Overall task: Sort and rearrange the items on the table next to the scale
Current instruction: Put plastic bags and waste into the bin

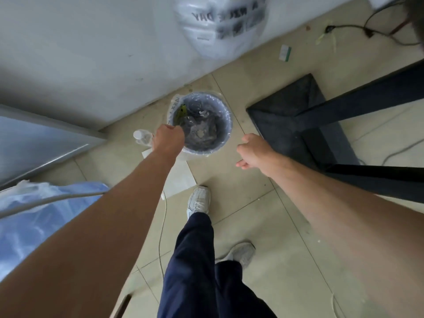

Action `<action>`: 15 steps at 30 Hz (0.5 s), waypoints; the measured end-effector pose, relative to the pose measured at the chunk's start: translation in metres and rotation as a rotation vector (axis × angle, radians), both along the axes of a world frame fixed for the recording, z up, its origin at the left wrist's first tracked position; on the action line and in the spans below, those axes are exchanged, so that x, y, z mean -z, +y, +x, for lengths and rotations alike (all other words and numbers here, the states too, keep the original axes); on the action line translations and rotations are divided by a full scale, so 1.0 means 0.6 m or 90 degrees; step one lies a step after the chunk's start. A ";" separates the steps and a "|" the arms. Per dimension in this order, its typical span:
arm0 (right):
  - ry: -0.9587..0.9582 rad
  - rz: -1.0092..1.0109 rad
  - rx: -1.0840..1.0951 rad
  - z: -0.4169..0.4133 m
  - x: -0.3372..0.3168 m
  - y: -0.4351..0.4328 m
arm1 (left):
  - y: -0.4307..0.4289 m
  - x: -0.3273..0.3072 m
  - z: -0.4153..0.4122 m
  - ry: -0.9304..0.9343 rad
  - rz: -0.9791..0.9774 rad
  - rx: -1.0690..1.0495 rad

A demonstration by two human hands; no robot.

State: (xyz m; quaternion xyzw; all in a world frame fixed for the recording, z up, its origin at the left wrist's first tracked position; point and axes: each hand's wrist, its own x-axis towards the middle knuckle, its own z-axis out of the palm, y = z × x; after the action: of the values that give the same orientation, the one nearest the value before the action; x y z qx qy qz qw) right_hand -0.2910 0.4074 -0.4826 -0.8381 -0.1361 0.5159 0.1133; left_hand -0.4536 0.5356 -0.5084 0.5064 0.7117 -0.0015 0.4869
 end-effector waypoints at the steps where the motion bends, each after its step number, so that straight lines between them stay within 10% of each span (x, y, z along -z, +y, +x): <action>1: 0.000 0.004 -0.003 -0.006 -0.032 -0.014 | -0.007 -0.029 -0.008 -0.010 0.001 -0.004; 15: -0.029 0.114 0.022 -0.049 -0.473 -0.206 | -0.150 -0.444 -0.042 -0.234 -0.033 -0.178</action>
State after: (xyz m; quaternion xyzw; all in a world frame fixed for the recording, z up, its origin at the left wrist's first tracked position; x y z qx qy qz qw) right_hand -0.3203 0.2840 -0.1989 -0.8385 -0.1698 0.4801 0.1938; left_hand -0.4786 0.4457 -0.2419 0.3817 0.6739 0.1402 0.6169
